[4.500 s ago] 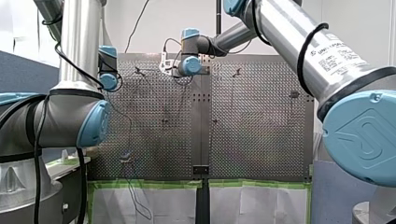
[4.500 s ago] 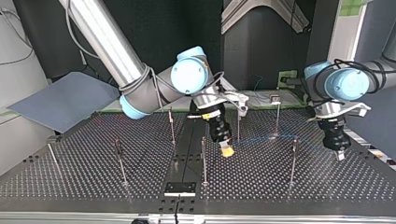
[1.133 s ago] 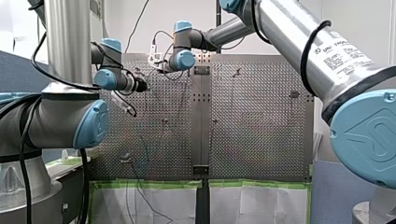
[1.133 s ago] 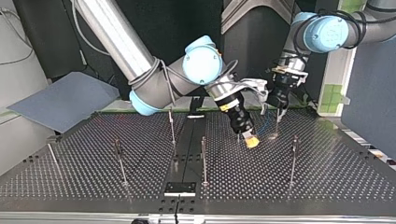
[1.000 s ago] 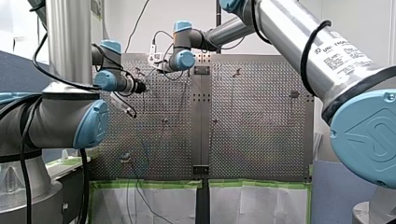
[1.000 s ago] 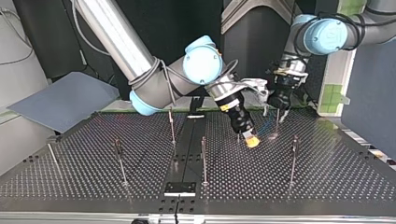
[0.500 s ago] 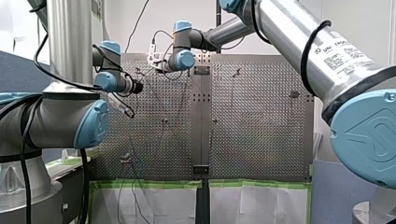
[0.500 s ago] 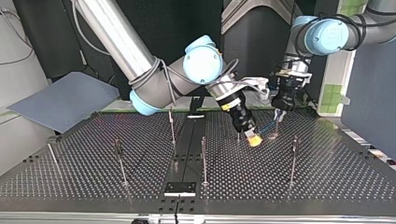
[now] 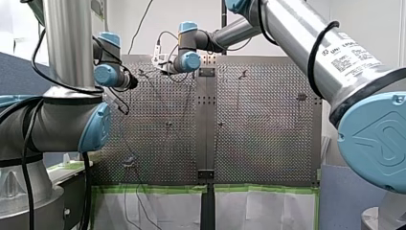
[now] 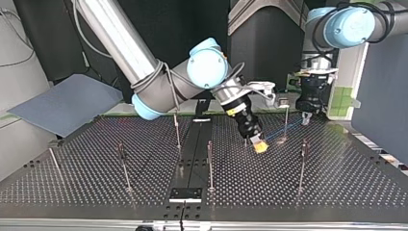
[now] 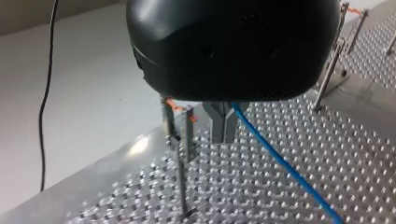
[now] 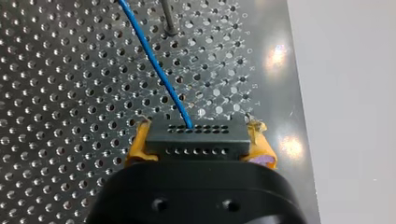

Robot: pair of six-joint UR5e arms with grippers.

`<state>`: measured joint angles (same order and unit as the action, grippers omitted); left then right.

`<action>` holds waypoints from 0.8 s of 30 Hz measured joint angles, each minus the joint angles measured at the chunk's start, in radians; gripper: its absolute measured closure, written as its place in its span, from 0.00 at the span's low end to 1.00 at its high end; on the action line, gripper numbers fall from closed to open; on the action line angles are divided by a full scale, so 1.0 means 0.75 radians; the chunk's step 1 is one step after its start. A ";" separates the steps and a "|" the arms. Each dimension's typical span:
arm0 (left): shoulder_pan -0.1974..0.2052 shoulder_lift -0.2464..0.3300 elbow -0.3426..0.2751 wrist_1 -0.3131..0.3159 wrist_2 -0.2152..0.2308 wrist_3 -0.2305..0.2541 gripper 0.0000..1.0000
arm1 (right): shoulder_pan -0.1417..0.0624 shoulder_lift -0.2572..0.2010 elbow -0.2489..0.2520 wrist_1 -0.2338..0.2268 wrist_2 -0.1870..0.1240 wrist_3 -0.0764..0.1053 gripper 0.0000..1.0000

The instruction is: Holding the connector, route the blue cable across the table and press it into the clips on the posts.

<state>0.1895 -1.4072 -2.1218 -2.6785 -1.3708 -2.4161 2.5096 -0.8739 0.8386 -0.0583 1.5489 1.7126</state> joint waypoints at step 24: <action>0.096 -0.069 0.137 0.082 -0.055 0.232 0.98 | -0.020 0.002 -0.040 0.001 -0.080 0.147 1.00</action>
<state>0.2613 -1.4586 -2.0189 -2.6170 -1.4123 -2.2422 2.4949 -0.8725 0.8082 -0.0572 1.4885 1.8228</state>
